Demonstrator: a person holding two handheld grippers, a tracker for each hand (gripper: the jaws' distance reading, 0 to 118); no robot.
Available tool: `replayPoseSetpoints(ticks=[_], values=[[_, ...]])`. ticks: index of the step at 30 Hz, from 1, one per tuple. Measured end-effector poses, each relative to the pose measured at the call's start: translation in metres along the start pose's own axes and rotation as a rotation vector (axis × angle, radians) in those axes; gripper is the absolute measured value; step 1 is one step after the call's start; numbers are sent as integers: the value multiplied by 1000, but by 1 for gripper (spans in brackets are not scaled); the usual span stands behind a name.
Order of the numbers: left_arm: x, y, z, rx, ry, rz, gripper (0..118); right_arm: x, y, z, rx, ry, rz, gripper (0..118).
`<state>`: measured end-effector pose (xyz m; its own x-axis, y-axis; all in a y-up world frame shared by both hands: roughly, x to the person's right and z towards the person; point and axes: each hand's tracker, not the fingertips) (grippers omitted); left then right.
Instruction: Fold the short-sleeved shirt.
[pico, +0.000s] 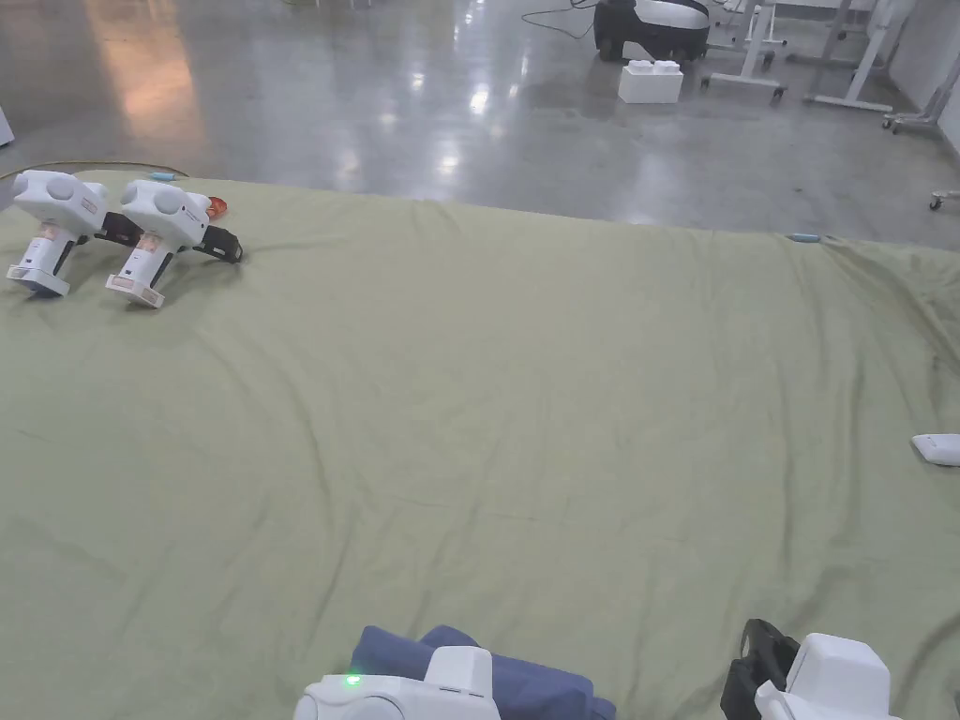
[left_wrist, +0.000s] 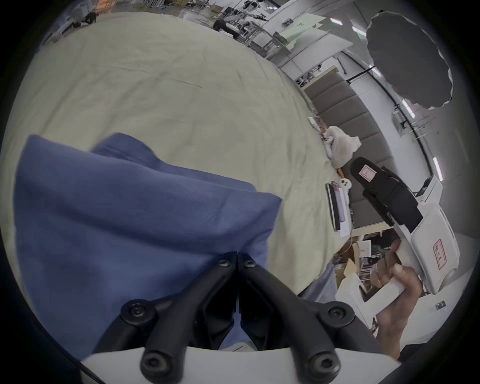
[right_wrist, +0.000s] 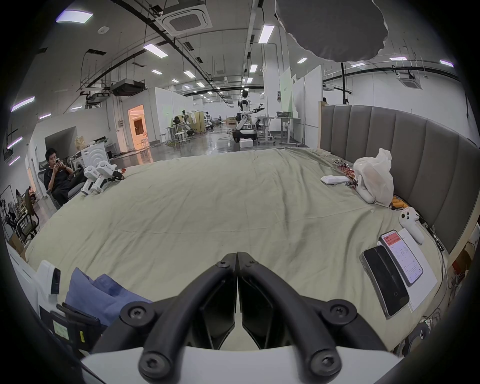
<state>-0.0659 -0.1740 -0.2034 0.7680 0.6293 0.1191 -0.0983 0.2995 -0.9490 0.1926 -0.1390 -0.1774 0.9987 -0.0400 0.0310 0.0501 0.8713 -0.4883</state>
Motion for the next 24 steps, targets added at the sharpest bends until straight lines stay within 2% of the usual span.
replayPoseSetpoints(ticks=[11, 15, 18, 24], values=[[0, -8, 4, 52, -8, -97, 4, -7, 5, 3, 21, 7, 3, 0], [4, 2, 52, 226, -52, -179, 4, -15, 16, 9, 85, -1, 15, 0], [3, 16, 85, 413, 50, -224, 4, -23, 30, 13, 152, -5, 25, 0], [3, 37, 127, 808, 424, -383, 4, -42, 57, 18, 291, -13, 47, 0]])
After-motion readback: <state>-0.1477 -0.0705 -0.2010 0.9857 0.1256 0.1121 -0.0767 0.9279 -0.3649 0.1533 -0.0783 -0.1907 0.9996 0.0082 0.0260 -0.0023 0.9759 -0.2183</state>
